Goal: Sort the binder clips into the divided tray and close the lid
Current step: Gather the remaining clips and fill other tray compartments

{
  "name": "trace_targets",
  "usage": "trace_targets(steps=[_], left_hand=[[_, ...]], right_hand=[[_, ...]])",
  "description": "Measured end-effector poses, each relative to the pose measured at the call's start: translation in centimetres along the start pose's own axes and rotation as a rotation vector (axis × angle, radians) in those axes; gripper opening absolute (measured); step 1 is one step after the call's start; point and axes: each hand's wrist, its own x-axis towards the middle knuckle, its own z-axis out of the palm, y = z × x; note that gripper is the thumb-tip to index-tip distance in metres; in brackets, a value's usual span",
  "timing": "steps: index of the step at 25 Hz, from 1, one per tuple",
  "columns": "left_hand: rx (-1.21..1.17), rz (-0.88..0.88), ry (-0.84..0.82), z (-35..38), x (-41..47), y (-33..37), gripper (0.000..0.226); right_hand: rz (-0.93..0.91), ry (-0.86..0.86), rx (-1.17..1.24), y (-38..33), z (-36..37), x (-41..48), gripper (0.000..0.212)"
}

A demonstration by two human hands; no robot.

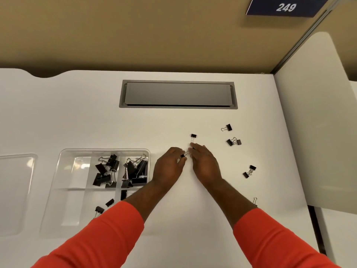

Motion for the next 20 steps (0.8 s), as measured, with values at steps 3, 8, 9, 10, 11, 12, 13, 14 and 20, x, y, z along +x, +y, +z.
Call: trace_targets(steps=[3,8,9,10,11,12,13,14,20], left_hand=[[-0.015,0.01,0.005,-0.9,-0.5,0.2,0.021],[-0.066,0.082,0.054,-2.4,-3.0,0.5,0.02],[-0.073,0.091,0.07,-2.9,-3.7,0.5,0.02],[-0.077,0.1,0.085,-3.3,-4.5,0.5,0.02],[-0.078,0.109,0.095,-3.7,-5.4,0.4,0.02],[-0.081,0.116,0.097,-4.1,-6.1,0.3,0.02],[-0.085,0.121,0.099,-4.5,-6.8,0.3,0.021],[-0.09,0.124,0.105,-5.0,-7.7,0.2,0.021],[-0.157,0.092,0.137,-8.5,-12.2,-1.3,0.02]], right_hand=[[0.083,-0.069,-0.017,-0.9,-0.9,-0.8,0.032],[0.098,-0.021,-0.01,-2.6,-2.2,-3.7,0.026],[0.102,-0.017,-0.001,-3.1,-2.4,-4.5,0.026],[0.099,-0.009,0.005,-3.6,-2.5,-5.3,0.026],[0.091,0.002,0.009,-4.2,-2.6,-6.0,0.026],[0.083,0.016,0.017,-4.7,-2.7,-6.6,0.025],[0.074,0.034,0.026,-5.3,-2.7,-7.2,0.025],[0.057,0.054,0.032,-6.0,-2.8,-7.8,0.024],[-0.003,0.136,0.066,-10.4,-2.4,-10.8,0.022]])
